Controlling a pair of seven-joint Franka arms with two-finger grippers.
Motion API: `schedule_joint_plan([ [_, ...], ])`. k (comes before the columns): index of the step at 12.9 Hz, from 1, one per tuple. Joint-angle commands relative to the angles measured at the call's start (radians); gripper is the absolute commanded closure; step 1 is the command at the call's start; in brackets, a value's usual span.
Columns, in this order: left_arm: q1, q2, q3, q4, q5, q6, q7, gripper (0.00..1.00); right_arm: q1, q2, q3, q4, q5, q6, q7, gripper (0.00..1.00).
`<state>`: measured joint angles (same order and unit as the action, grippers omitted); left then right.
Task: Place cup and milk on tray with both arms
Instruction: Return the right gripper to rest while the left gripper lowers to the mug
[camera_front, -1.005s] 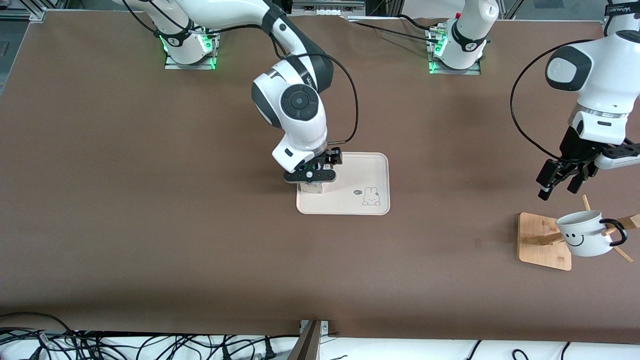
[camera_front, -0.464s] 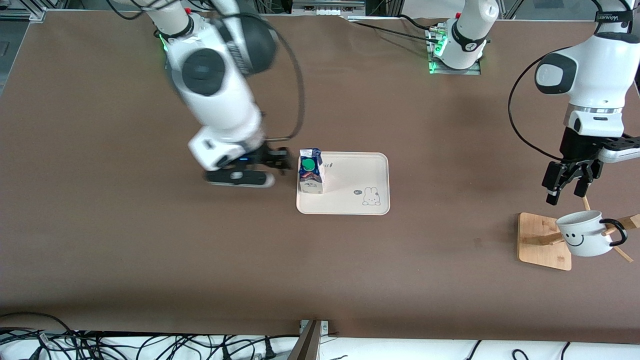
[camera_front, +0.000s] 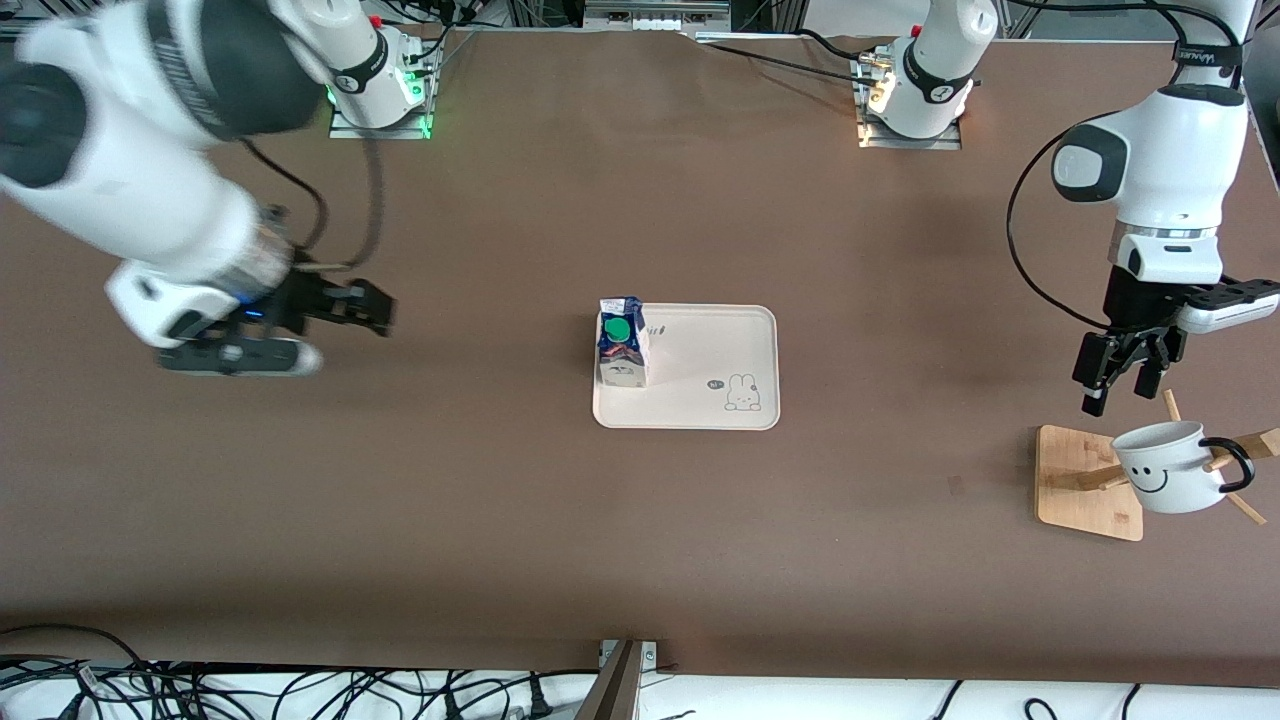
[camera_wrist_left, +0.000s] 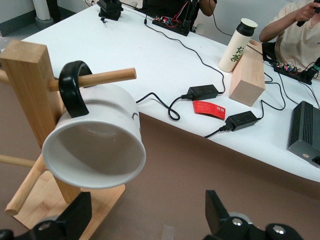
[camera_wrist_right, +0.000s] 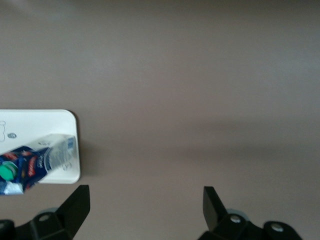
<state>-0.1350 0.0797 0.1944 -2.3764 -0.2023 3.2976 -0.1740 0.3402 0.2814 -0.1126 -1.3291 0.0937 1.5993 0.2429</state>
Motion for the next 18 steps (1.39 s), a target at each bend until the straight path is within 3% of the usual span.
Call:
schedule_joint_plan([
  [1,-0.008,0.035,0.000,0.012,-0.014,0.045,-0.002,0.00,-0.113,-0.203,0.080,-0.197,-0.009,0.004,-0.094,0.00],
  [4,-0.009,0.086,0.000,0.043,-0.012,0.097,-0.001,0.00,-0.119,-0.347,0.080,-0.344,-0.089,0.011,-0.119,0.00],
  [10,-0.008,0.178,0.003,0.158,-0.008,0.097,0.007,0.00,-0.124,-0.321,-0.001,-0.323,-0.086,0.022,-0.157,0.00],
  [18,0.002,0.252,0.049,0.221,-0.003,0.097,0.010,0.00,-0.124,-0.292,-0.007,-0.269,-0.095,0.018,-0.143,0.00],
])
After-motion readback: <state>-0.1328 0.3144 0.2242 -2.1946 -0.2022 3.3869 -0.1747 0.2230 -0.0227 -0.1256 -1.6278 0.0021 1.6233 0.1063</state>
